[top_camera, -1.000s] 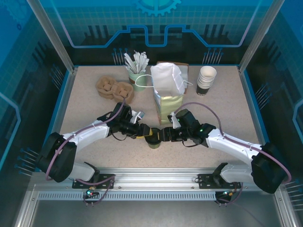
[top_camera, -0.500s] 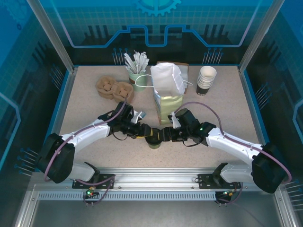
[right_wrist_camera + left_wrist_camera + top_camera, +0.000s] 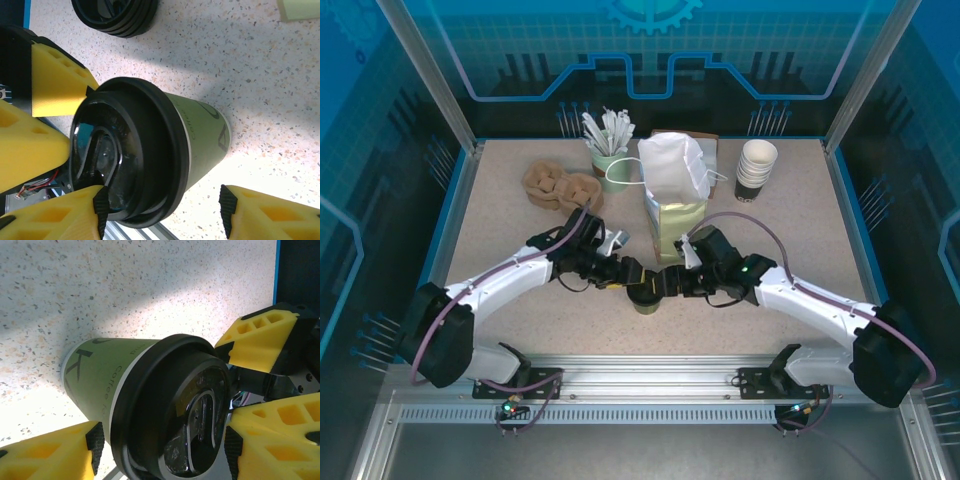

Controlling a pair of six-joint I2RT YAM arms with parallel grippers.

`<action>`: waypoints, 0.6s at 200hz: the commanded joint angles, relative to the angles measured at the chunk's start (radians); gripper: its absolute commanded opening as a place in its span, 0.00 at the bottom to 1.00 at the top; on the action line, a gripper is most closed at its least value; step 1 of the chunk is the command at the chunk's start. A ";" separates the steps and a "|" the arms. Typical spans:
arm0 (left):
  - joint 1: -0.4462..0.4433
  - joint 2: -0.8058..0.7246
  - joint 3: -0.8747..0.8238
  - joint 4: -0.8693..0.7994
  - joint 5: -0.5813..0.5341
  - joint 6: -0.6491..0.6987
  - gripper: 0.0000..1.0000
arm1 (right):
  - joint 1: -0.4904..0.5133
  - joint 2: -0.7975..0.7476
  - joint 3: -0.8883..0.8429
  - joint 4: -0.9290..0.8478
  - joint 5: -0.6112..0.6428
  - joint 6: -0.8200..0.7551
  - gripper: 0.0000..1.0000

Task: Pack the takeout coffee

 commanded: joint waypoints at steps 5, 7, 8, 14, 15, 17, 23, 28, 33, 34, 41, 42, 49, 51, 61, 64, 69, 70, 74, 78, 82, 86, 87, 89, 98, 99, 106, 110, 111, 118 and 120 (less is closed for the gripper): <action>-0.007 -0.044 0.050 -0.077 -0.044 0.040 0.67 | 0.007 -0.003 0.049 -0.046 -0.001 -0.013 0.63; -0.007 -0.045 0.051 -0.080 -0.047 0.043 0.67 | 0.007 -0.004 0.052 -0.047 -0.002 -0.015 0.63; -0.007 -0.046 0.053 -0.083 -0.047 0.043 0.67 | 0.007 -0.004 0.052 -0.048 -0.002 -0.015 0.63; -0.009 -0.048 0.063 -0.102 -0.061 0.047 0.67 | 0.006 -0.007 0.060 -0.057 -0.001 -0.018 0.63; -0.009 -0.049 0.064 -0.105 -0.063 0.048 0.66 | 0.006 -0.007 0.060 -0.057 -0.001 -0.018 0.63; -0.009 -0.050 0.068 -0.113 -0.069 0.049 0.66 | 0.006 -0.008 0.061 -0.059 0.000 -0.020 0.63; -0.009 -0.053 0.080 -0.135 -0.086 0.054 0.66 | 0.006 -0.010 0.067 -0.067 0.001 -0.023 0.64; -0.010 -0.057 0.089 -0.150 -0.100 0.058 0.66 | 0.006 -0.014 0.071 -0.074 0.003 -0.027 0.64; -0.011 -0.062 0.098 -0.166 -0.113 0.060 0.67 | 0.006 -0.016 0.078 -0.083 0.005 -0.030 0.64; -0.011 -0.063 0.100 -0.168 -0.117 0.061 0.67 | 0.005 -0.017 0.080 -0.085 0.005 -0.031 0.64; -0.014 -0.073 0.110 -0.185 -0.134 0.064 0.67 | 0.004 -0.023 0.089 -0.098 0.007 -0.037 0.64; -0.015 -0.075 0.111 -0.187 -0.135 0.064 0.67 | 0.003 -0.024 0.090 -0.100 0.008 -0.038 0.64; -0.019 -0.085 0.122 -0.202 -0.152 0.067 0.67 | 0.003 -0.030 0.100 -0.117 0.011 -0.045 0.64; -0.020 -0.088 0.125 -0.206 -0.156 0.068 0.67 | 0.002 -0.033 0.102 -0.121 0.013 -0.046 0.64; -0.031 -0.105 0.143 -0.231 -0.187 0.073 0.67 | 0.003 -0.046 0.104 -0.144 0.020 -0.058 0.64; -0.034 -0.109 0.149 -0.241 -0.201 0.075 0.67 | 0.001 -0.052 0.103 -0.152 0.023 -0.061 0.64; -0.044 -0.116 0.162 -0.259 -0.224 0.078 0.67 | 0.000 -0.060 0.135 -0.165 0.029 -0.067 0.64; -0.047 -0.117 0.165 -0.262 -0.229 0.079 0.67 | 0.000 -0.061 0.137 -0.169 0.031 -0.068 0.64; -0.055 -0.122 0.176 -0.275 -0.251 0.082 0.68 | -0.002 -0.067 0.142 -0.181 0.035 -0.074 0.64; -0.065 -0.127 0.186 -0.289 -0.275 0.085 0.68 | -0.004 -0.074 0.148 -0.191 0.039 -0.078 0.64; -0.076 -0.131 0.197 -0.304 -0.301 0.087 0.70 | -0.005 -0.081 0.154 -0.202 0.043 -0.083 0.64; -0.089 -0.135 0.206 -0.315 -0.328 0.088 0.70 | -0.009 -0.091 0.160 -0.214 0.048 -0.089 0.64; -0.092 -0.136 0.208 -0.318 -0.336 0.087 0.71 | -0.009 -0.092 0.160 -0.216 0.049 -0.090 0.64; -0.098 -0.137 0.213 -0.325 -0.351 0.086 0.71 | -0.010 -0.094 0.161 -0.220 0.050 -0.090 0.64; -0.129 -0.146 0.233 -0.348 -0.410 0.084 0.74 | -0.021 -0.114 0.171 -0.242 0.057 -0.099 0.64; -0.133 -0.146 0.234 -0.350 -0.418 0.083 0.74 | -0.021 -0.114 0.171 -0.242 0.057 -0.099 0.64; -0.159 -0.149 0.248 -0.363 -0.454 0.083 0.77 | -0.031 -0.129 0.174 -0.256 0.061 -0.104 0.64; -0.174 -0.152 0.254 -0.369 -0.473 0.081 0.80 | -0.039 -0.138 0.175 -0.263 0.062 -0.106 0.64; -0.177 -0.152 0.256 -0.371 -0.479 0.080 0.81 | -0.040 -0.141 0.174 -0.264 0.063 -0.106 0.64; -0.205 -0.156 0.265 -0.376 -0.511 0.076 0.83 | -0.054 -0.157 0.176 -0.276 0.065 -0.108 0.64; -0.214 -0.157 0.267 -0.375 -0.517 0.074 0.84 | -0.058 -0.161 0.176 -0.279 0.065 -0.109 0.64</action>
